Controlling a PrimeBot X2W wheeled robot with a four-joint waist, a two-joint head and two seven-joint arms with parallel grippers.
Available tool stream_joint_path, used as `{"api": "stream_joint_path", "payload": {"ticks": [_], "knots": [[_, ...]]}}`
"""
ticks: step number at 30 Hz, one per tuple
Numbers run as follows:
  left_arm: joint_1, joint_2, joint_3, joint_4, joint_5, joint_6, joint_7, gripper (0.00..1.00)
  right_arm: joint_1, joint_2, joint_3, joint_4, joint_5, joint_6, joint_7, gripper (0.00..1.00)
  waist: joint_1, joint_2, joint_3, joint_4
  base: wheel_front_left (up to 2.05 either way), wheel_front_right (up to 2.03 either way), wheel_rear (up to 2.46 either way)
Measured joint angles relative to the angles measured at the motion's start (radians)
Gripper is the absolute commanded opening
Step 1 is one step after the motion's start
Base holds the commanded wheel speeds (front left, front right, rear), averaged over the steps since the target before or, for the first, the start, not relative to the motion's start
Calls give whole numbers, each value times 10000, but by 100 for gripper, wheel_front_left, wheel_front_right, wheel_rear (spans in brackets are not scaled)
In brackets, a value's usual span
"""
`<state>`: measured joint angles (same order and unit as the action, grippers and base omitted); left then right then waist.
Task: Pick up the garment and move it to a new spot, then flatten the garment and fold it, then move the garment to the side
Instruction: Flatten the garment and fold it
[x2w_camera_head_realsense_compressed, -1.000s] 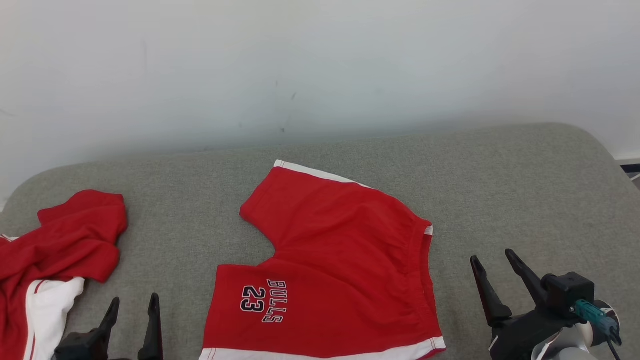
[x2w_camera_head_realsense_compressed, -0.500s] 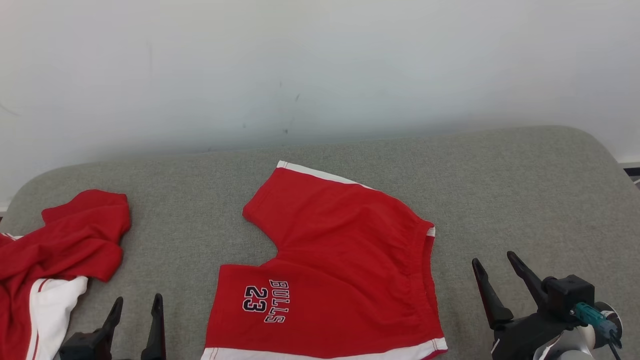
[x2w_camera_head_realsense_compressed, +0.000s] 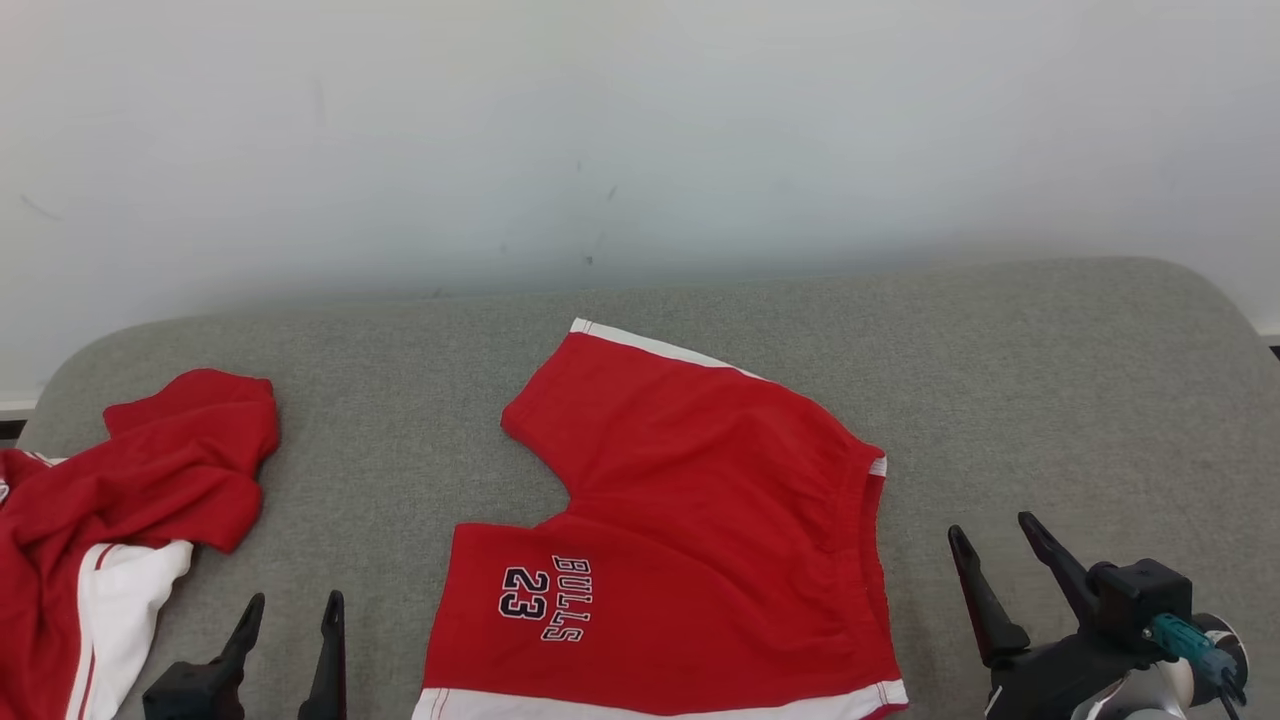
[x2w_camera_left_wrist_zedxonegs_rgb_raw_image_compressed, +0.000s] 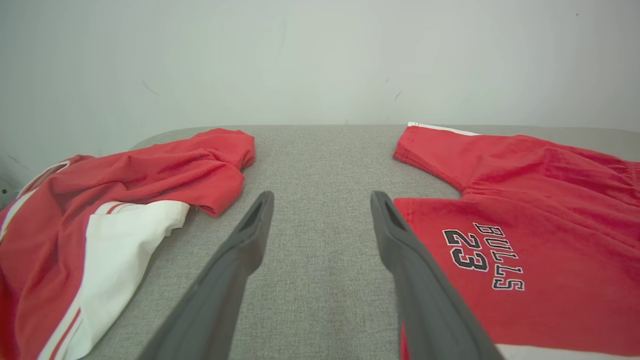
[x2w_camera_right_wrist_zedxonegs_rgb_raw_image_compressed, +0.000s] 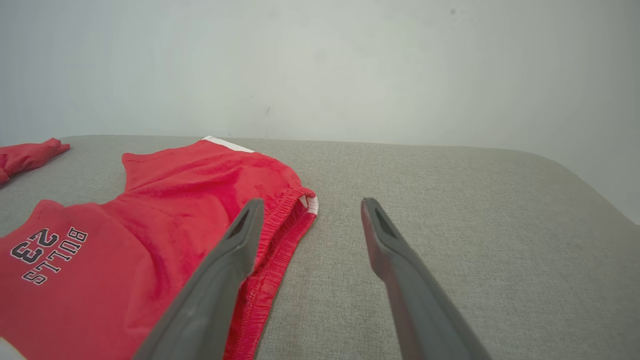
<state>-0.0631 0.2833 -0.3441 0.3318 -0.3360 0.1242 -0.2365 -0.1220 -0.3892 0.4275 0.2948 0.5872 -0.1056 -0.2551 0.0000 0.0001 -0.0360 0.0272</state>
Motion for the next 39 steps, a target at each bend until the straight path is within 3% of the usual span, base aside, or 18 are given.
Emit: {"api": "stream_joint_path", "payload": {"ticks": [8, 13, 16, 27, 39], "knots": [[245, 44, -293, -272, 115, -12, 261, 100, 16, 15, 44, -17, -88, 104, 0, 100, 0, 0, 6, 125, 0, 0, 0], [384, 73, -550, -556, 205, -27, 435, 100, 368, -52, 127, -54, -79, 366, 0, 100, 0, 0, 36, 230, 0, 0, 0], [413, 29, -709, -681, 142, -288, 652, 100, 626, -71, 224, -180, -52, 456, 2, 100, 0, 0, 61, 317, 0, 0, 0], [966, -71, -1223, -828, -90, -779, 1386, 100, 1402, -345, 602, -880, 811, 1417, 725, 100, -1, 0, 234, 430, 0, 0, 0], [639, -232, -1528, -462, -265, -1256, 2132, 100, 1453, -568, 830, -957, 819, 1526, 1661, 100, 0, 0, 740, 469, 0, 0, 0]]}}
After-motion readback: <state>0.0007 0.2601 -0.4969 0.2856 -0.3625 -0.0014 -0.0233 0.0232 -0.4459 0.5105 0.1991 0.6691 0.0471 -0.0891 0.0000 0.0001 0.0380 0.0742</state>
